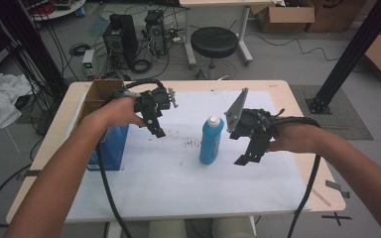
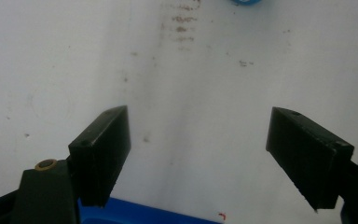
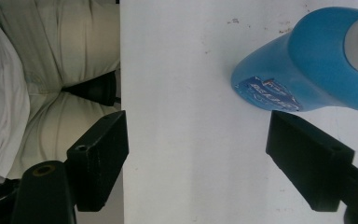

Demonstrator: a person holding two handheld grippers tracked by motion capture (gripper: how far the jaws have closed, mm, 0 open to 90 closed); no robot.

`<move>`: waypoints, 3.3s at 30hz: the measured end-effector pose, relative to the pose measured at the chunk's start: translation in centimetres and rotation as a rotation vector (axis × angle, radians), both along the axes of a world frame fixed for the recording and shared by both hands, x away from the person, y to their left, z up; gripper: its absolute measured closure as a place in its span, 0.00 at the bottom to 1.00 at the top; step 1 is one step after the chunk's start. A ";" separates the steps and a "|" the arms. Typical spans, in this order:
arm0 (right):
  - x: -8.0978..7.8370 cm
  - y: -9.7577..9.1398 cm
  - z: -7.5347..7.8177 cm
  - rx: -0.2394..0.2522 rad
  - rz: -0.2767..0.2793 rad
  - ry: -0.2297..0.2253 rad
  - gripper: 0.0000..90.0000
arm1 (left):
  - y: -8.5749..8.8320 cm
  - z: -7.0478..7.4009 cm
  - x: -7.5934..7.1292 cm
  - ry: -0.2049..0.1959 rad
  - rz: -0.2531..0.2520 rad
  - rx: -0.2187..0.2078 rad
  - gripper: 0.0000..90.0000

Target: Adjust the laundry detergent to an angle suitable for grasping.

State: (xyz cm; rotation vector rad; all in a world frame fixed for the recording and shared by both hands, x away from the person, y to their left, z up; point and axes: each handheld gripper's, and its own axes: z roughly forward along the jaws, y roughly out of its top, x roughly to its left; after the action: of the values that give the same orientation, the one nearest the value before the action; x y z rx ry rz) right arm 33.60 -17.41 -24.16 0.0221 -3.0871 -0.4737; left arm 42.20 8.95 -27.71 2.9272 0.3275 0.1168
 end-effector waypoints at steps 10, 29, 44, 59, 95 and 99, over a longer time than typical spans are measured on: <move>-0.1 -0.3 0.1 0.001 -0.007 0.005 0.23 | -0.2 -0.1 0.0 0.000 -0.002 0.006 0.24; -0.1 -1.0 -0.2 -0.002 -0.021 0.001 0.22 | 0.2 0.1 -0.3 -0.014 0.057 -0.023 0.24; 0.5 -2.8 -1.0 0.003 -0.064 0.010 0.22 | 0.5 -0.8 -1.0 -0.041 0.115 -0.069 0.24; 0.6 -3.7 -1.3 0.020 -0.081 0.015 0.22 | 2.2 -1.9 -1.8 -0.164 0.263 -0.321 0.24; 1.4 -5.2 -2.4 0.009 -0.112 0.027 0.22 | 2.2 -5.8 -6.6 -0.334 0.450 -0.618 0.22; 1.4 -5.3 -2.5 0.009 -0.114 0.027 0.22 | 1.8 -6.6 -7.5 -0.364 0.466 -0.636 0.20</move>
State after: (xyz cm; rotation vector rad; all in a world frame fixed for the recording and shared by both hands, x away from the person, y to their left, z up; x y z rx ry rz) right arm 35.04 -22.73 -26.67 -0.1601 -3.0715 -0.4878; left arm 34.67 10.70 -34.34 2.1094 0.8046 0.5001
